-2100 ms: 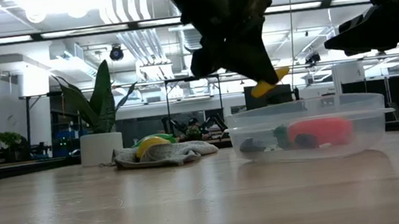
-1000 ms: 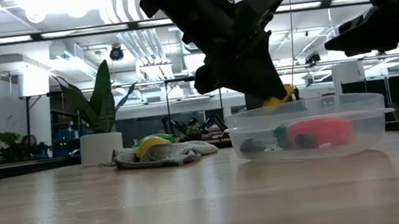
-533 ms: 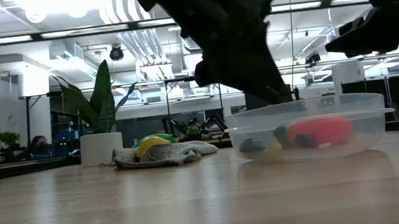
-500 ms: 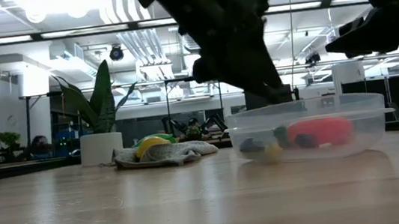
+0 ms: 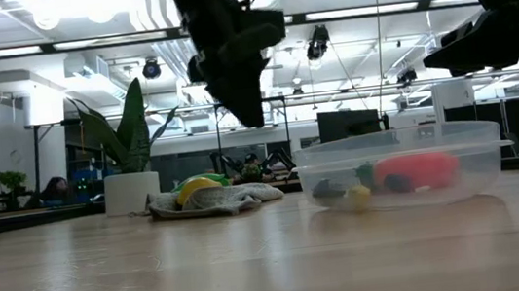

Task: Pick and placing Produce into tupperware
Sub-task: Put the lemon into the transparent bin

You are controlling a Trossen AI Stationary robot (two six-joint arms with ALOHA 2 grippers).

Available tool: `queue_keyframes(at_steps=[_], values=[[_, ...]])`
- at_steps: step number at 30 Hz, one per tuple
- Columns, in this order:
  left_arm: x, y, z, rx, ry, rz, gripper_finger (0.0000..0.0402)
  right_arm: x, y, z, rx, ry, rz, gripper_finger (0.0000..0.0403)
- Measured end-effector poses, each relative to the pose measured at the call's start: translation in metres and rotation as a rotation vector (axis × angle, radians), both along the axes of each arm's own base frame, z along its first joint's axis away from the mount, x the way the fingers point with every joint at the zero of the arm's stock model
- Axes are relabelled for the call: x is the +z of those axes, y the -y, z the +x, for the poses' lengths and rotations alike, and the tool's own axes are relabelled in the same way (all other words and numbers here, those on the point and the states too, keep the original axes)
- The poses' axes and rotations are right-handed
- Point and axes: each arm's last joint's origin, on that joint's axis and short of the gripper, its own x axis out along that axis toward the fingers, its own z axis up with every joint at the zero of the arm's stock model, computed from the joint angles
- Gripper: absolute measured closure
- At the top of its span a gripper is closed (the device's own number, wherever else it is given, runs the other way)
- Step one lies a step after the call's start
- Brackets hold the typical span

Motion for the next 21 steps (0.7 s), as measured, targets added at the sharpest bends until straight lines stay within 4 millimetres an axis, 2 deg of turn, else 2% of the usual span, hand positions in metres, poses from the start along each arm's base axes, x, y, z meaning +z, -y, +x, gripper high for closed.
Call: queue_keyframes(at_steps=[5, 10, 14, 21], values=[[-0.012, -0.027, -0.004, 0.048, -0.058, -0.141, 0.0234, 0.0, 0.0, 0.0, -0.007, 0.004, 0.041, 0.0394], [-0.029, -0.046, -0.018, 0.043, -0.181, -0.202, 0.016, 0.0, 0.0, 0.0, -0.014, 0.006, 0.08, 0.0394], [-0.031, -0.053, -0.026, 0.04, -0.259, -0.223, 0.0108, 0.0, 0.0, 0.0, -0.017, 0.006, 0.095, 0.0394], [-0.029, -0.059, -0.033, 0.127, -0.293, -0.217, 0.0093, 0.0, 0.0, 0.0, -0.018, 0.007, 0.103, 0.0394]])
